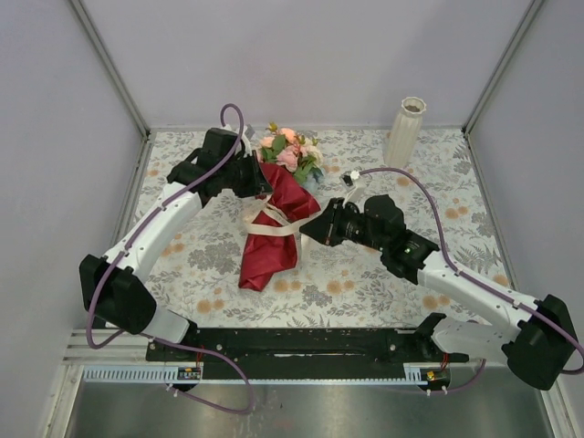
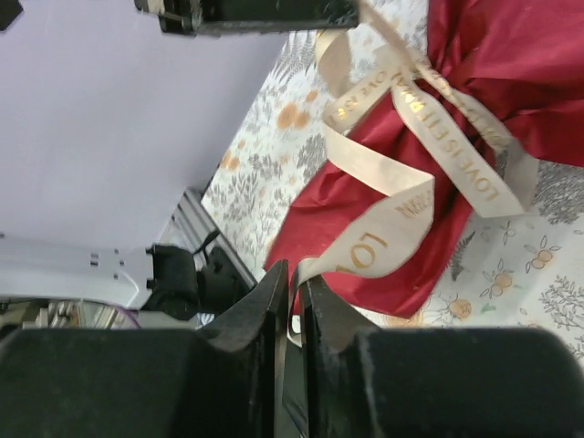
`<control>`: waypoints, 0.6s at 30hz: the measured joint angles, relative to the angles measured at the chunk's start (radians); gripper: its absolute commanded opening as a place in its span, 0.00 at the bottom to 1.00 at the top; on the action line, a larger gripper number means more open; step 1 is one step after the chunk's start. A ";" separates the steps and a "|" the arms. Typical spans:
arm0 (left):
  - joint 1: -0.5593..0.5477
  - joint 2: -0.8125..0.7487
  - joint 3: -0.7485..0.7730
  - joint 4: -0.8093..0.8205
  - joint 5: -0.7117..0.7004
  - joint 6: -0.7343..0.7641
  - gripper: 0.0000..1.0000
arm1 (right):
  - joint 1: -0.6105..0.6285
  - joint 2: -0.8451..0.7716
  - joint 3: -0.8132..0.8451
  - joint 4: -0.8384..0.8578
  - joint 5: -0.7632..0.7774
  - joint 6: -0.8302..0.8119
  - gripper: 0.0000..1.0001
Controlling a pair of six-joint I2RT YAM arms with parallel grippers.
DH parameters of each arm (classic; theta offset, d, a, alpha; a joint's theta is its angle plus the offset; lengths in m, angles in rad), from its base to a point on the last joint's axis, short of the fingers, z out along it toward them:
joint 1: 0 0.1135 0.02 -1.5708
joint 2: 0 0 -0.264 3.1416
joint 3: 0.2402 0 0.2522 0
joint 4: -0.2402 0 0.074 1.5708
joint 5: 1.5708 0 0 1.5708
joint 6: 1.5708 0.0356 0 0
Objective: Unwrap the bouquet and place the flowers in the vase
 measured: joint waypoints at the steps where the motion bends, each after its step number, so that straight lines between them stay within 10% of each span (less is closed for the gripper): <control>1: 0.000 0.002 -0.002 -0.007 0.000 0.001 0.00 | 0.003 0.010 0.002 -0.003 -0.027 0.004 0.19; 10: 0.000 0.001 -0.210 0.000 -0.007 -0.008 0.00 | 0.007 0.043 0.015 -0.067 -0.032 0.036 0.00; 18: 0.023 -0.006 -0.315 -0.002 -0.009 -0.016 0.00 | -0.024 0.013 -0.004 -0.180 0.243 0.047 0.46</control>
